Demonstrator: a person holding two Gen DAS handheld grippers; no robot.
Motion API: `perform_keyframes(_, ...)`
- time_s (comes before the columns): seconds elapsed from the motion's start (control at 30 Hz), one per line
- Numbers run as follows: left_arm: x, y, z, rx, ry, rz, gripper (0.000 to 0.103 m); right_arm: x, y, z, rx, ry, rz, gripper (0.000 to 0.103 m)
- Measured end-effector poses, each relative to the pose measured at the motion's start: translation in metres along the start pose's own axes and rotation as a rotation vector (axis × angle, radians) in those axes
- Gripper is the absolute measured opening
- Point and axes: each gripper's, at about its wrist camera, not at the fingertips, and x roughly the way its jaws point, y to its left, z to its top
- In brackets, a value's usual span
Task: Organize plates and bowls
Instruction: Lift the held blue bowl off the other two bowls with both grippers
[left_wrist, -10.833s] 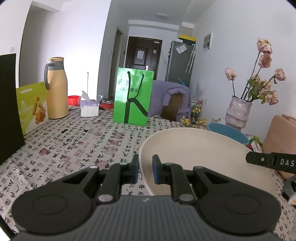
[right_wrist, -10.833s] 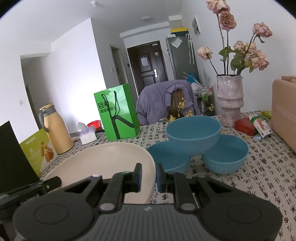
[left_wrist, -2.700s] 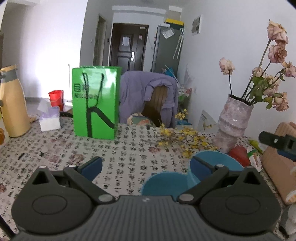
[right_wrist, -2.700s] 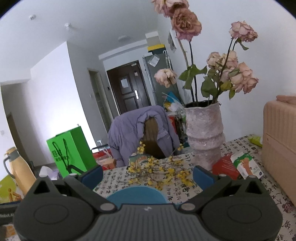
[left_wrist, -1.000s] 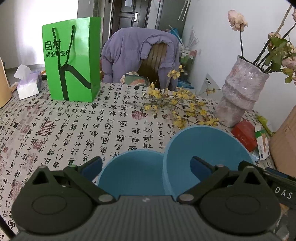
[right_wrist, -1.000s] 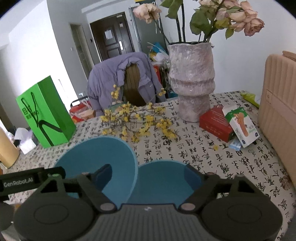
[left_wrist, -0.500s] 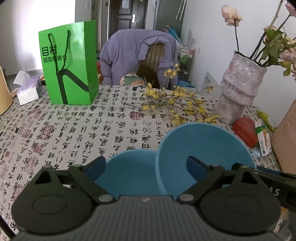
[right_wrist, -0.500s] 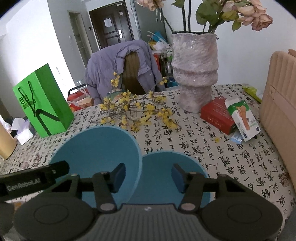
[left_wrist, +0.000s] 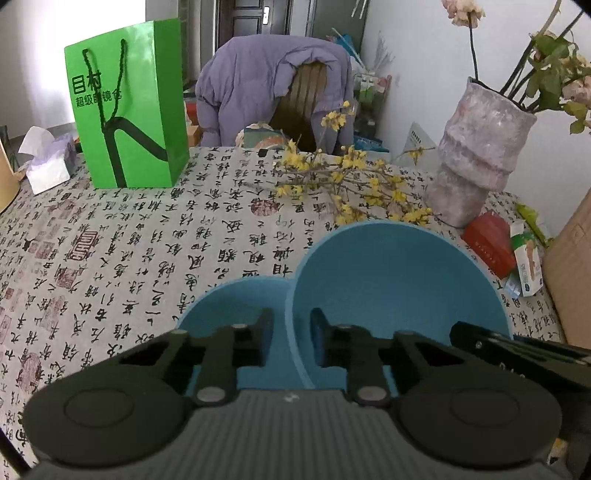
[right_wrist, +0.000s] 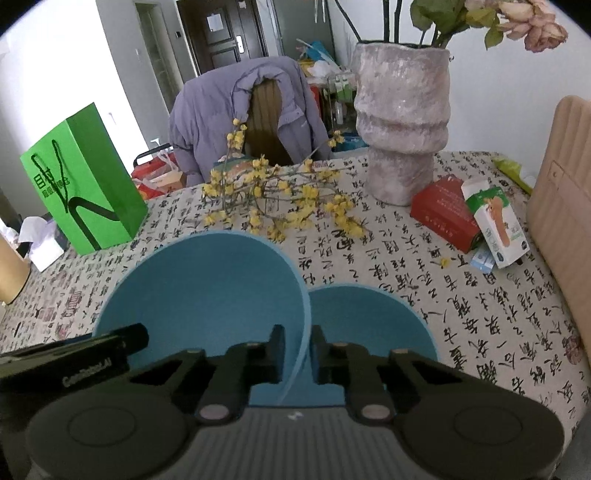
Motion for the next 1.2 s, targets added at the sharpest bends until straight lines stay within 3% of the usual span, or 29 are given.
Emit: perform_keyframes(1.2,-0.021,-0.007,-0.004,0.024,-0.05,0.006,0.014,-0.021,0.004,-0.003,-0.034,-0.05,-0.018,0.01)
